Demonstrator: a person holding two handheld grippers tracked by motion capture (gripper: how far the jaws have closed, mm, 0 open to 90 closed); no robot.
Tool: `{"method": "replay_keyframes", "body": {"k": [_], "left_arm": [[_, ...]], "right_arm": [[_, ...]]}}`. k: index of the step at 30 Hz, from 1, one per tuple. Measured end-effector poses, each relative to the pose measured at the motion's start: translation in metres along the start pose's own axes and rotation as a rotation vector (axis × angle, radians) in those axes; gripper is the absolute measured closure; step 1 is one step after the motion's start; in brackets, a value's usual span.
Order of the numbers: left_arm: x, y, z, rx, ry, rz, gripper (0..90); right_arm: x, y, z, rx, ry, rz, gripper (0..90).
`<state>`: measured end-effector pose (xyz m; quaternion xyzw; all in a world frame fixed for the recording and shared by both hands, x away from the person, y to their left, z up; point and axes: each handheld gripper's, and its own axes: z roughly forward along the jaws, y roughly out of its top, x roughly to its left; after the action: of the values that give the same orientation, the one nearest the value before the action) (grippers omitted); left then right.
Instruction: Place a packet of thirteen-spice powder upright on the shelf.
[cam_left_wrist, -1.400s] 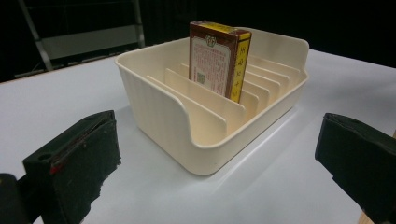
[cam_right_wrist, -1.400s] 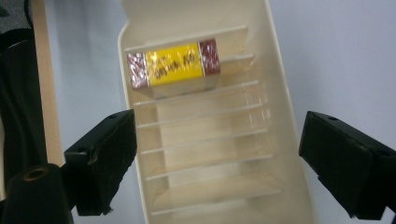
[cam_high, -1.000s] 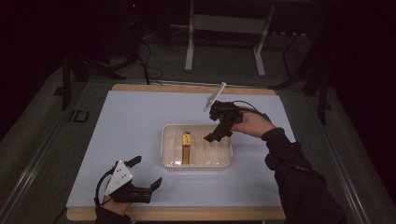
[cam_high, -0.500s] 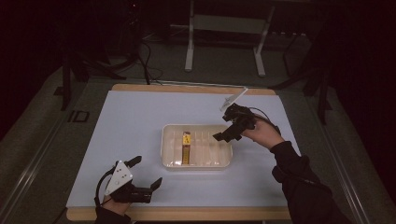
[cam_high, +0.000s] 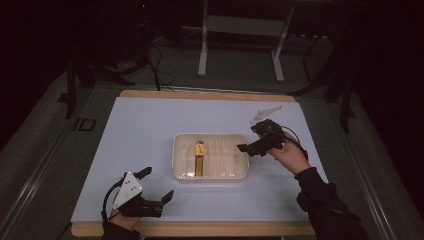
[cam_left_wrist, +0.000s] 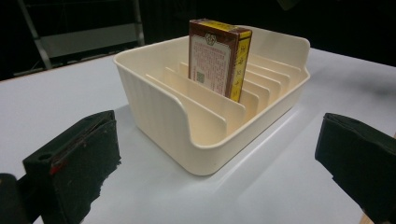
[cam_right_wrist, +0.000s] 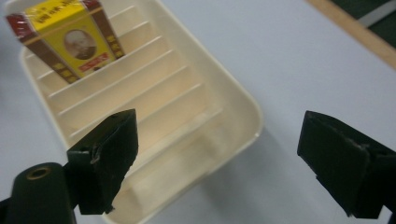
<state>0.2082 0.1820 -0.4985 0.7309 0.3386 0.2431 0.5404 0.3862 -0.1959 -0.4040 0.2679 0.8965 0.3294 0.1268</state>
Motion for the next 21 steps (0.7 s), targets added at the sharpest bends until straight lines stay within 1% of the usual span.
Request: {"method": "replay_keyframes", "body": {"k": [1,2,3,4,7,8,10,12,13,14,17,20,21], "left_arm": [[0.000,0.000,0.000,-0.001,-0.001,-0.002,0.0],[0.000,0.000,0.001,0.001,0.000,-0.001,0.0],[0.000,0.000,0.001,0.002,0.000,-0.002,0.0],[0.000,0.000,0.001,0.001,-0.001,-0.002,0.0],[0.000,0.000,0.001,-0.002,0.001,-0.002,0.0],[0.000,0.000,0.000,-0.003,0.002,-0.003,0.0],[0.000,0.000,0.000,-0.003,0.002,-0.003,0.0],[0.000,0.000,0.000,-0.003,0.001,-0.004,0.0],[0.000,0.000,0.000,-0.003,0.000,-0.004,0.0],[0.000,0.000,0.001,-0.004,0.000,-0.004,0.0],[0.000,0.000,0.000,-0.004,-0.001,-0.004,0.0],[0.000,0.000,0.000,-0.003,-0.001,-0.004,0.0],[0.000,0.000,0.000,-0.003,-0.002,-0.003,0.0]], "right_arm": [[0.001,-0.003,-0.001,-0.009,-0.019,0.015,12.2],[0.001,-0.006,-0.001,-0.020,-0.026,0.029,12.2],[0.000,-0.010,-0.002,-0.036,-0.050,0.044,12.4],[0.000,-0.012,-0.003,-0.045,-0.064,0.056,12.9],[0.000,-0.023,-0.004,-0.075,-0.082,0.098,12.9],[0.000,-0.027,-0.003,-0.082,-0.080,0.111,12.8],[0.001,-0.035,-0.003,-0.093,-0.089,0.125,12.8],[0.000,-0.042,-0.001,-0.091,-0.087,0.137,12.9],[0.000,-0.046,-0.001,-0.093,-0.097,0.140,12.9],[0.001,-0.050,-0.001,-0.097,-0.108,0.155,12.9],[0.002,-0.058,0.000,-0.113,-0.137,0.168,12.9],[0.004,-0.065,0.000,-0.120,-0.171,0.161,12.9],[0.005,-0.068,-0.001,-0.132,-0.184,0.162,12.9]]}}
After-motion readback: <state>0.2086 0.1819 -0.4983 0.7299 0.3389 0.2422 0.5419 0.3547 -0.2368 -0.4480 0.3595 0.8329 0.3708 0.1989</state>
